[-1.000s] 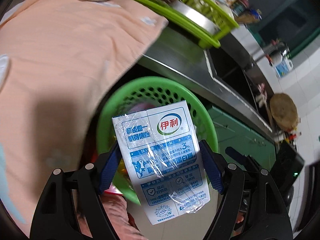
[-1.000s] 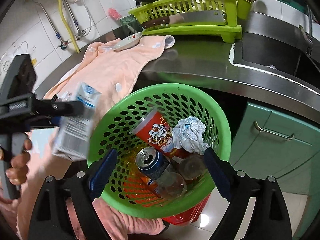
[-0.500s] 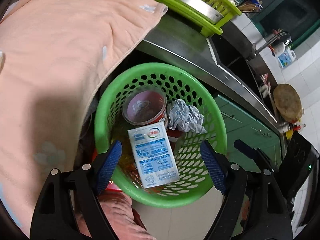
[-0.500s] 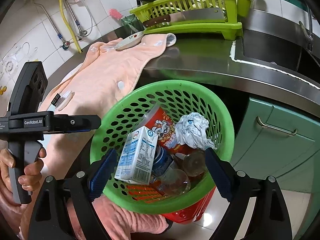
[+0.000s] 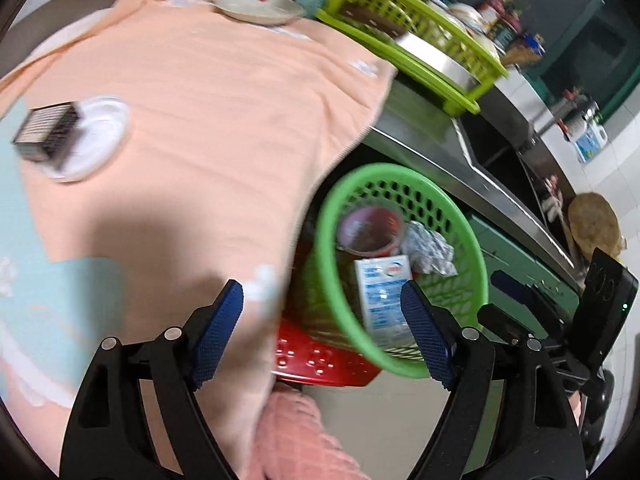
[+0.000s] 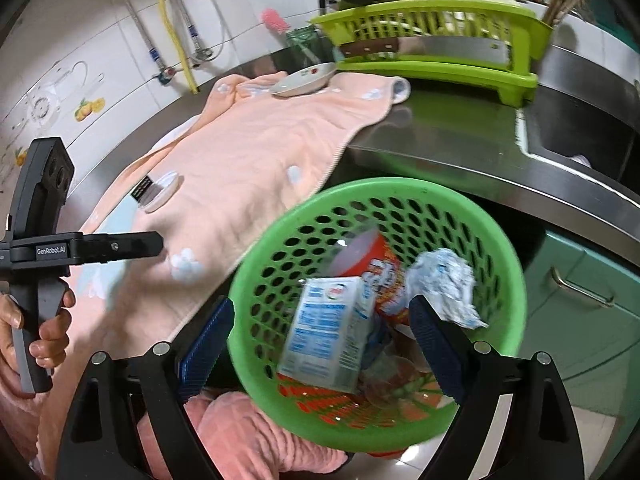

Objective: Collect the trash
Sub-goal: 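Grasp the black printed box with the left tool while the right grasps the white plastic lid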

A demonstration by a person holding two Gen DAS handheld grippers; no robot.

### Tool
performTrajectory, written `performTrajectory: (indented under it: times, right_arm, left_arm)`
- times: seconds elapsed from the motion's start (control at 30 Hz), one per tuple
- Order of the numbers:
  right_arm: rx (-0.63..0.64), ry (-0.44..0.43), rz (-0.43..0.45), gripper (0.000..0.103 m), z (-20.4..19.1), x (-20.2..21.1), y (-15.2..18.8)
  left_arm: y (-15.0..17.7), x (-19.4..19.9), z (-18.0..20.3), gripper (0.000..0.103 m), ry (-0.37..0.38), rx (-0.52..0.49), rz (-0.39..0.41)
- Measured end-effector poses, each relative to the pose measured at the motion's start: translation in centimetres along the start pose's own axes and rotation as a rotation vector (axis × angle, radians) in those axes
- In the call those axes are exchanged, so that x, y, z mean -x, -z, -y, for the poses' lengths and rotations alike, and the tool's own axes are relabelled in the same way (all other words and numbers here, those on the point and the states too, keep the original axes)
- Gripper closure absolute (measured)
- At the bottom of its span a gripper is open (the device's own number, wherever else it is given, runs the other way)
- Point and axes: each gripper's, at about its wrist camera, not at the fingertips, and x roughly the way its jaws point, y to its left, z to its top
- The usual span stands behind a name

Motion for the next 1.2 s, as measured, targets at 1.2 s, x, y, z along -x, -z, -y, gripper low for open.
performTrajectory:
  times: [1.2]
  right_arm:
    - [0.181,-0.164,-0.1,0.017,-8.3,-8.4,-3.6]
  left_arm:
    - [-11.4,2.3,-23.0,0.023,-0.195,0.748,0.066]
